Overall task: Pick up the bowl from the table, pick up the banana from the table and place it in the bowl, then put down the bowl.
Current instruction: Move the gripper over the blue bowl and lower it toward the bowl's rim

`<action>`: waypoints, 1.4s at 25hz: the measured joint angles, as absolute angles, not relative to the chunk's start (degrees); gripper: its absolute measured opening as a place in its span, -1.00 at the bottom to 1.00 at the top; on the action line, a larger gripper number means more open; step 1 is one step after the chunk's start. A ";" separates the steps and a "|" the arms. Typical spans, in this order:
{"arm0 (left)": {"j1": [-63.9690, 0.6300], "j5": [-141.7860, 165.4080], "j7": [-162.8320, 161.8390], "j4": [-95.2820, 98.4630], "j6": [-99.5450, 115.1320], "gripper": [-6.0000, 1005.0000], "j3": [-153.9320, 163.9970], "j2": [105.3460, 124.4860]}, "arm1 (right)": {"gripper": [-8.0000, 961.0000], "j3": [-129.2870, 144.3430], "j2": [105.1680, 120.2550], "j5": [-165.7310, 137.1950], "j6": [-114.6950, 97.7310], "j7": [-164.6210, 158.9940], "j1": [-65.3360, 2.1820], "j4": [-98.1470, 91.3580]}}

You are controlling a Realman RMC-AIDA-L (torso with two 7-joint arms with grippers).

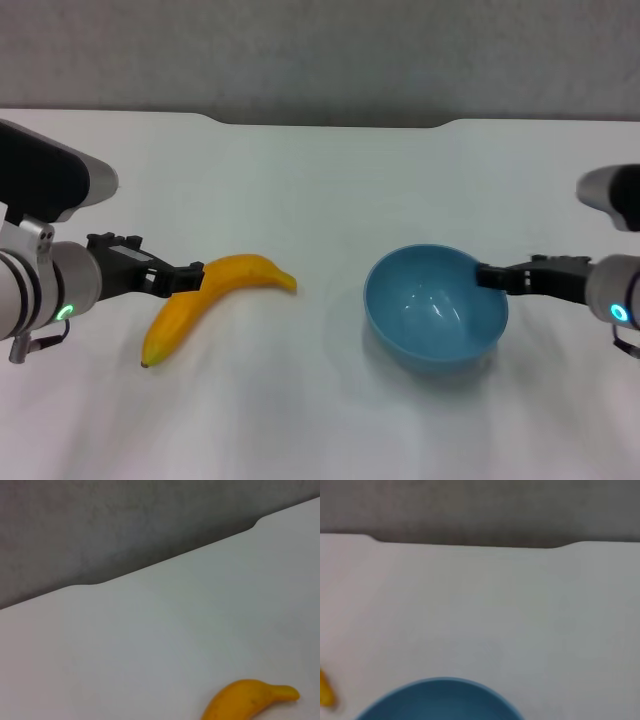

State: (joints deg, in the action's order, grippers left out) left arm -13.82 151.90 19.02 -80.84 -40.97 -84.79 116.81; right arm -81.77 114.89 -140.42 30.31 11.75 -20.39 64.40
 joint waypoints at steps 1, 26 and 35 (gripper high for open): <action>-13.81 151.90 19.01 -80.82 -40.90 0.81 -84.79 116.81 | 0.80 -81.78 114.87 -140.11 30.95 11.76 -21.23 63.98; -14.20 151.87 18.90 -80.77 -40.69 0.81 -84.02 116.81 | 0.78 -87.29 114.80 -133.80 40.95 13.10 -32.15 50.71; -14.24 151.88 18.89 -80.89 -40.47 0.81 -84.02 116.81 | 0.72 -88.45 114.83 -134.10 43.58 13.12 -32.57 50.06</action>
State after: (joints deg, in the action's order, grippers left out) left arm -14.24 151.88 18.89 -80.89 -40.47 -84.02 116.81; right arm -88.45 114.83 -134.10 43.58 13.12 -32.57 50.06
